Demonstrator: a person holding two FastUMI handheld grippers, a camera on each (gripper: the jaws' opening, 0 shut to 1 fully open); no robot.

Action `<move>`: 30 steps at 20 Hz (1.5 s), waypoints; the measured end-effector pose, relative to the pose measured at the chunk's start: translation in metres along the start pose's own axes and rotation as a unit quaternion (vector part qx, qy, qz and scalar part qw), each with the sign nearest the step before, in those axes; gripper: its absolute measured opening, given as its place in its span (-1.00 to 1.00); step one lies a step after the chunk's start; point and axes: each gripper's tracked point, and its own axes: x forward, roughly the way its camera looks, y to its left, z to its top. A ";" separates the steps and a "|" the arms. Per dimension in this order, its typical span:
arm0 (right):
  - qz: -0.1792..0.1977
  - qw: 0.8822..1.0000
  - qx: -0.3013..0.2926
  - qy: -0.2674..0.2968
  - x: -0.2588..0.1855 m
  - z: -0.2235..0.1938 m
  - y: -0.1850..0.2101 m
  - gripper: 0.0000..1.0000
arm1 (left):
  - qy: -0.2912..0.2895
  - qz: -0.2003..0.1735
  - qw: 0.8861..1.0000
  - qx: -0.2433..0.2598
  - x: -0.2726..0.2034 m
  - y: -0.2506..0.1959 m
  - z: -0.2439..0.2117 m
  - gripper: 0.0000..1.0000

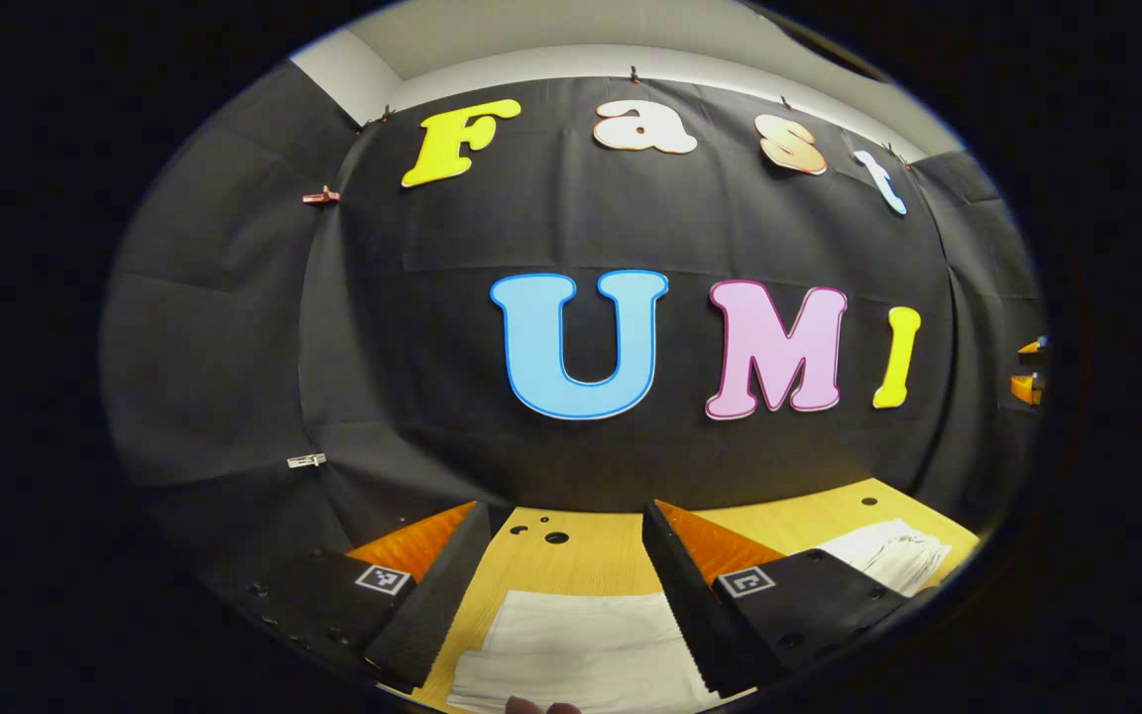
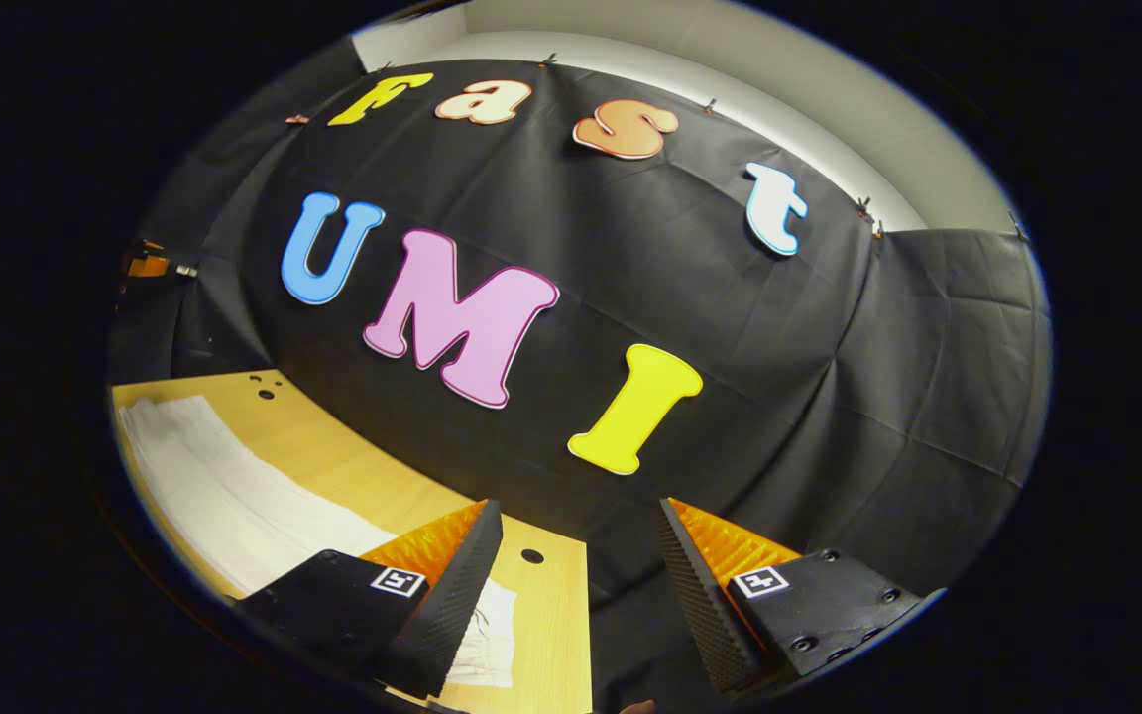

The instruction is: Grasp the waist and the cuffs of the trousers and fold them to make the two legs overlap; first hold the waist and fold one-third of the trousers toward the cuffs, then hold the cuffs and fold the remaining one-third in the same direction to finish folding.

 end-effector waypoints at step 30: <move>0.090 0.965 -0.171 0.179 -0.056 -0.167 0.067 0.93 | 0.353 -0.295 0.772 0.439 -0.065 0.038 -0.378 0.96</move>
